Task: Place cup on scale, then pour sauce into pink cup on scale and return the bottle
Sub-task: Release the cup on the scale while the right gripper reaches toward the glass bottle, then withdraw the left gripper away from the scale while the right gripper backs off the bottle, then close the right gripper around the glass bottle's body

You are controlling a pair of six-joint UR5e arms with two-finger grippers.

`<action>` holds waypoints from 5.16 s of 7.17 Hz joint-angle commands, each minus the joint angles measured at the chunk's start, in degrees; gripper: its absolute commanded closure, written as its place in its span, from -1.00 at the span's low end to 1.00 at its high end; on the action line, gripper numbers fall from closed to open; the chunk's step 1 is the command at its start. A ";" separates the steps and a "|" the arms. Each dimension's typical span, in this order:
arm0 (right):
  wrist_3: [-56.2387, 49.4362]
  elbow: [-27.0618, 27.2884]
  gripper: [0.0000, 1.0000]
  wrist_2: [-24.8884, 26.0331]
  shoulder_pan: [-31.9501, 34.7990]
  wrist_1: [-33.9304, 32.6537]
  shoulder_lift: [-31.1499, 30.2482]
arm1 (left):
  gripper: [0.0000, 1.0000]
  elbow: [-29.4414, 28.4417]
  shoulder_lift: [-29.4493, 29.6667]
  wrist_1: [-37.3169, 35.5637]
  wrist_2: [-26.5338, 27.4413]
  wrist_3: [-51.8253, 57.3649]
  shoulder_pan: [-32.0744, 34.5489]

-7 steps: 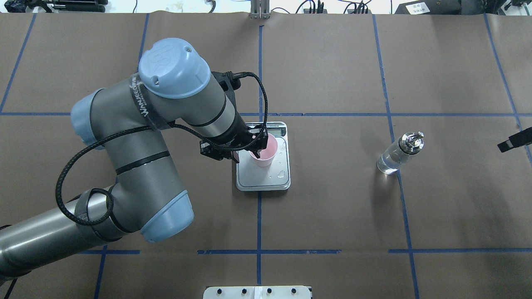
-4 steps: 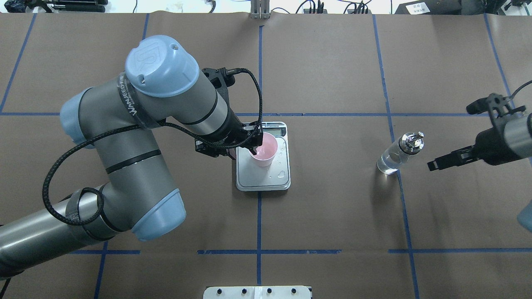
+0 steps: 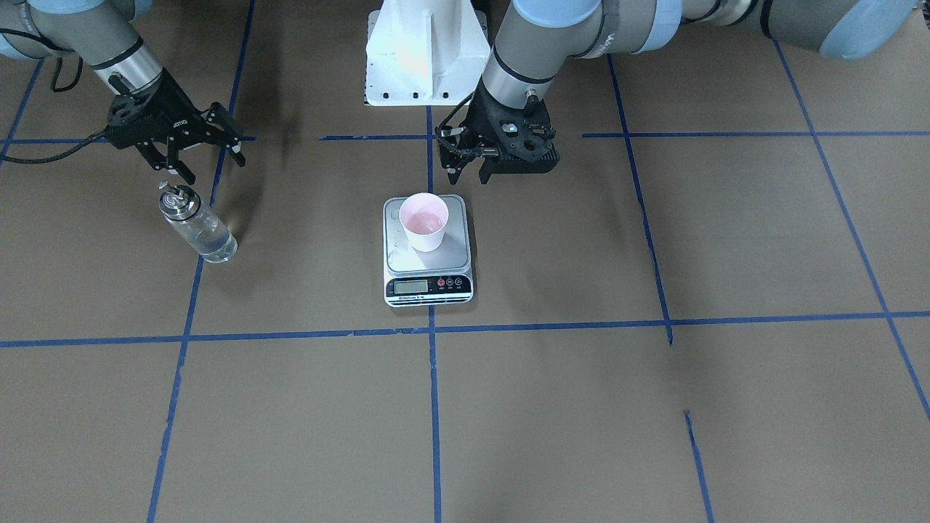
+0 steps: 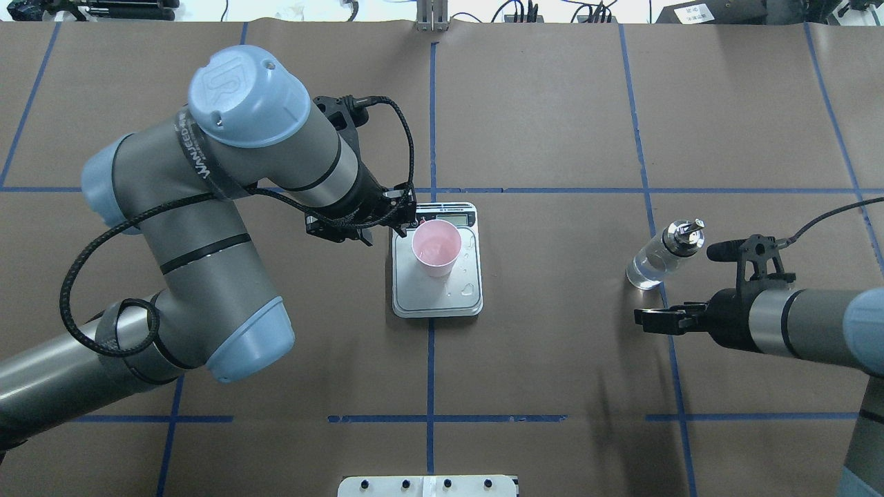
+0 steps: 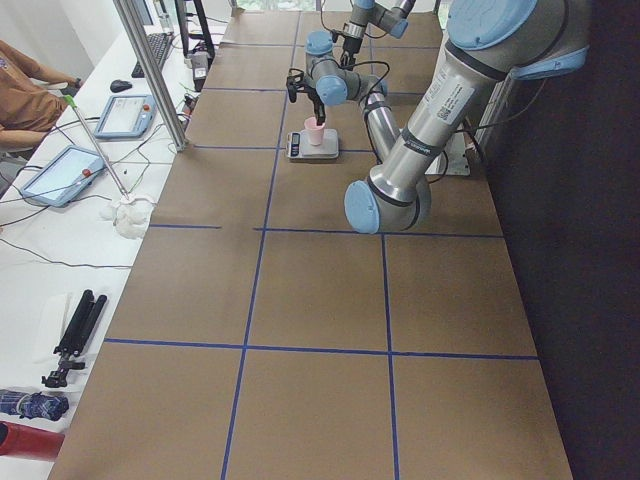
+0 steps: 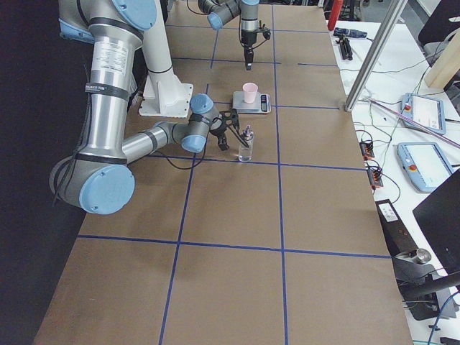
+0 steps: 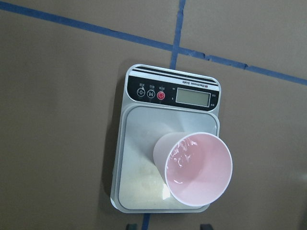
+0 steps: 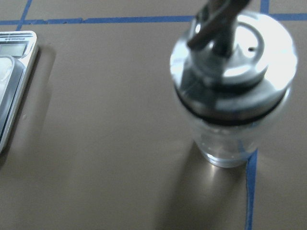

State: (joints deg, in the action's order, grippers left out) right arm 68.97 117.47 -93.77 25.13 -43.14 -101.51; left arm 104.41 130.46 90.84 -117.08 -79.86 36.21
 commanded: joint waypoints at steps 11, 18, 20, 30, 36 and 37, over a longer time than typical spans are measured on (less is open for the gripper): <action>13.12 -11.10 -0.98 68.88 -26.18 0.60 -0.47 | -0.13 10.55 -28.42 -0.58 0.27 50.68 23.73; 16.37 -16.03 -0.99 70.30 -23.21 0.78 2.72 | -0.17 10.55 -28.25 -0.58 0.36 50.50 23.64; 16.28 -16.22 -0.99 69.86 -22.76 0.78 2.81 | -0.22 10.98 -28.24 -0.58 0.45 50.50 23.64; 12.24 -20.17 -1.00 68.02 -19.07 0.69 7.03 | -0.51 10.90 -28.33 -0.66 0.45 50.50 23.64; 10.92 -21.92 -1.00 67.31 -16.69 0.78 10.36 | -0.51 10.99 -28.25 -0.66 0.54 50.50 23.64; 10.84 -22.11 -1.00 67.31 -16.52 0.78 10.55 | -0.51 10.99 -28.25 -0.66 0.54 50.41 23.64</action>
State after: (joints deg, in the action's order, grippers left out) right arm 79.91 95.82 -26.41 8.31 -42.37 -91.67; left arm 115.40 102.22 90.18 -116.57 -29.37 59.83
